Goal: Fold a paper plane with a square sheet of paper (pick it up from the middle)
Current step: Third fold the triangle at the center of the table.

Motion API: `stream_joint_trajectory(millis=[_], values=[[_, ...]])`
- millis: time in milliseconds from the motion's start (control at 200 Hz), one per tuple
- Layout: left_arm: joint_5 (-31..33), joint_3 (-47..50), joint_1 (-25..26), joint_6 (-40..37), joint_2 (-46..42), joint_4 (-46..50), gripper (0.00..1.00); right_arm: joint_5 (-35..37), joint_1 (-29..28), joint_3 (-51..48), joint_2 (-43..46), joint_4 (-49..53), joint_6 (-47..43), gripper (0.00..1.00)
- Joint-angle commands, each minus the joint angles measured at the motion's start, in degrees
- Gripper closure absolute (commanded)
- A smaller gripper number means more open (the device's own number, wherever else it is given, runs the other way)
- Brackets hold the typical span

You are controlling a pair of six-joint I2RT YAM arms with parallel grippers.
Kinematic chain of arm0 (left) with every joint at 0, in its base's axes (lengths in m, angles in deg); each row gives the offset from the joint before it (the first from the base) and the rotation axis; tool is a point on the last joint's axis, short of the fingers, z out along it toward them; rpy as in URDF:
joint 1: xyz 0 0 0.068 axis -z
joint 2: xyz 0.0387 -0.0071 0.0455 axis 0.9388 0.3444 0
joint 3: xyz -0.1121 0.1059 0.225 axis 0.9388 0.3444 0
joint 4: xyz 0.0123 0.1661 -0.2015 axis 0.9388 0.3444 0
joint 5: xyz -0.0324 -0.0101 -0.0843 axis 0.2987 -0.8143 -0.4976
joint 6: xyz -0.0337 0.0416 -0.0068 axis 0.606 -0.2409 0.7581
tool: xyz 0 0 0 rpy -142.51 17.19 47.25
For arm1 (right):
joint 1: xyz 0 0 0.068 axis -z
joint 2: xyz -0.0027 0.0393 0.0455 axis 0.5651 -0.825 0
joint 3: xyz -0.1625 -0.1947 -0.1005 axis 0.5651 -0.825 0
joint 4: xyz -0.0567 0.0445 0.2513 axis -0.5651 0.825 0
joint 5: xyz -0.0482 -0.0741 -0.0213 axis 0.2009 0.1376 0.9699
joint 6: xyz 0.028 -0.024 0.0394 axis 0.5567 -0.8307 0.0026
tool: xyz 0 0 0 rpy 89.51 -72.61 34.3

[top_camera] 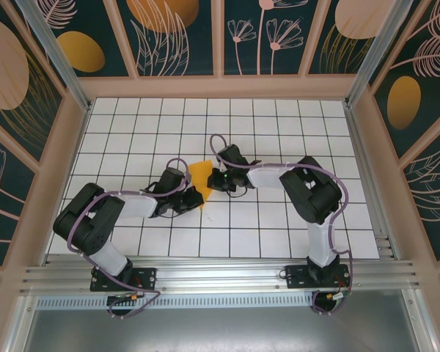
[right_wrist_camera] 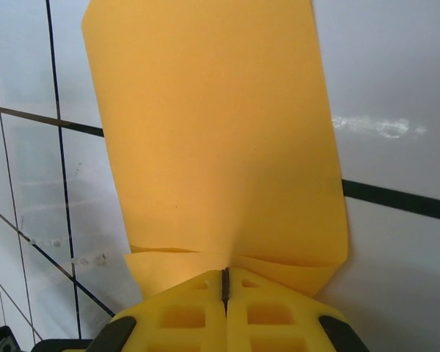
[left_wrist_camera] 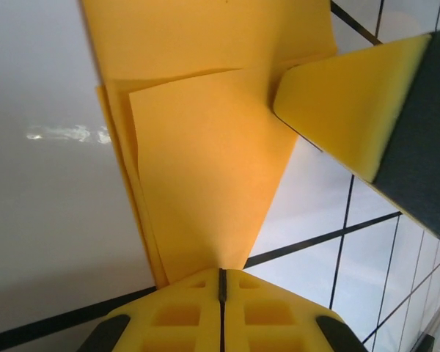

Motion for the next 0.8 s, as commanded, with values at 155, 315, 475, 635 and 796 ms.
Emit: stream_joint_trajectory(millis=[155, 315, 475, 635, 796], values=[[3.8, -1.7, 0.3, -1.9, 1.3, 5.4, 0.96, -0.5, -3.1, -1.2, 4.4, 0.4, -1.4, 0.94], [5.1, -1.7, 0.4, -2.1, 1.4, 6.7, 0.98, -0.4, -3.6, -2.6, 3.8, 0.3, -0.6, 0.94], [5.2, -1.3, 0.4, -1.6, 1.4, 6.4, 1.0, -1.1, -3.9, -3.9, 3.2, 0.0, 0.0, 0.94], [4.9, -1.0, 0.4, -1.4, 1.7, 5.9, 1.0, -2.0, -4.0, -4.1, 1.8, 0.0, -0.3, 0.94], [5.0, -0.9, 0.4, -1.8, 1.7, 6.7, 1.0, -0.9, -3.4, -3.2, 0.5, 1.3, -1.4, 0.94]])
